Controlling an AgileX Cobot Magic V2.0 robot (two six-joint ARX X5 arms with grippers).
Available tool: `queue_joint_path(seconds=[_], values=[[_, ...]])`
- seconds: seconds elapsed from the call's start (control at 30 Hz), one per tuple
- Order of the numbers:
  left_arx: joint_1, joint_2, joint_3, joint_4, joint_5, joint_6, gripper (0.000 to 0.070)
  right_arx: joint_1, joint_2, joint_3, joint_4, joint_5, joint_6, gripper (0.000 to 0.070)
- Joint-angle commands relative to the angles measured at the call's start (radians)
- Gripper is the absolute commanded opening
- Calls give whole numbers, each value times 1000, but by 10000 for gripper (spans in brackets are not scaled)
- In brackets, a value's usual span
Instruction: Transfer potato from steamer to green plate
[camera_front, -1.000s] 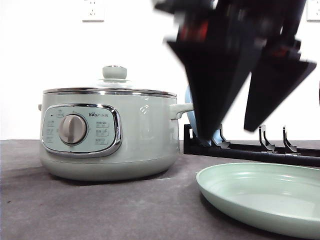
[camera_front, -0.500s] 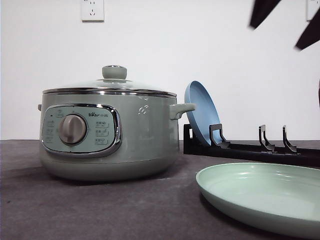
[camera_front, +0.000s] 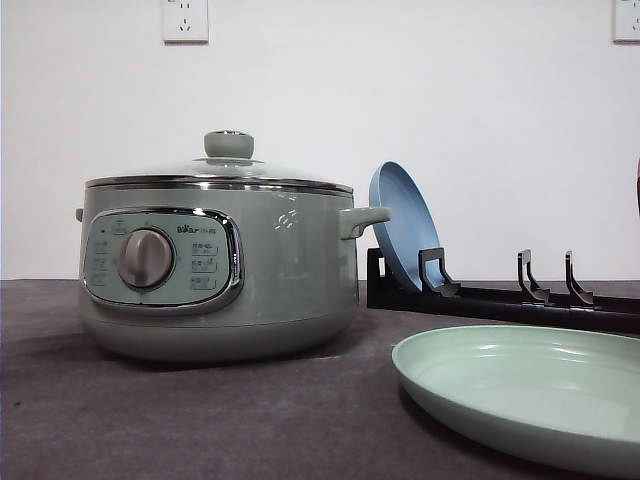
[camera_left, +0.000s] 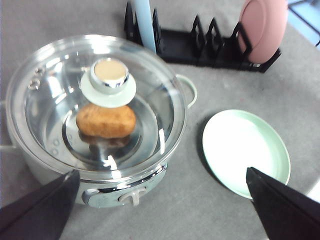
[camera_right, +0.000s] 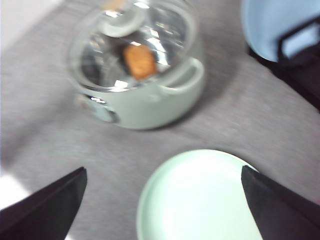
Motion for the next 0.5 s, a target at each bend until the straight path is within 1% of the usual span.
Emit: queue_joint_path(seconds=[0.0,0.1,0.2,0.47], values=[[-7,38,32,4,5,-2,700,2,-3,5,18,-26,7,625],[-15,103,76,-29,4,-2,700,2,-14,5,32,-52,29,625],[-28,198,162,-84,-18,-4,700,2,-14,5,35,-53,30,625],[-73,489,454,-231,-158,-26,700,2,-12,5,40,-49,29,625]])
